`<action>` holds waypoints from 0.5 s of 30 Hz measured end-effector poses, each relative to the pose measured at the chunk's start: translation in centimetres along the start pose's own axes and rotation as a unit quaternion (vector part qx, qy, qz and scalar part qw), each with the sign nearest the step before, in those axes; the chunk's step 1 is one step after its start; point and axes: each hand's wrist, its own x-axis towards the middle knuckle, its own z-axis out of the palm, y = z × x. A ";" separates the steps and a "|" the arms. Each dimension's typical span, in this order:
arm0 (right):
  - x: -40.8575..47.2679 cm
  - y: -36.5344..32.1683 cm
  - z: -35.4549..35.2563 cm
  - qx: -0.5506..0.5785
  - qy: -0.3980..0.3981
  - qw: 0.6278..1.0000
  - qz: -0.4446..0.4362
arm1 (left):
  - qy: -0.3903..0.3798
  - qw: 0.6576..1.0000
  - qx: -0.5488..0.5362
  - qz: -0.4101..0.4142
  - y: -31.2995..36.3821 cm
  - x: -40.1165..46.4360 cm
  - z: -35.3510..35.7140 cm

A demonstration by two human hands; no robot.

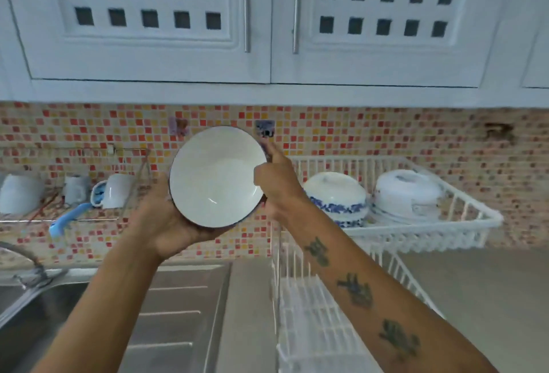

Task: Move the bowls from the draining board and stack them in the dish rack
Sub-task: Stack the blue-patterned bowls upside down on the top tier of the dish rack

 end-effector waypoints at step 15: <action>-1.3 -3.9 -16.5 0.102 0.030 0.993 -0.048 | -0.046 0.997 0.047 -0.039 -4.4 6.8 13.7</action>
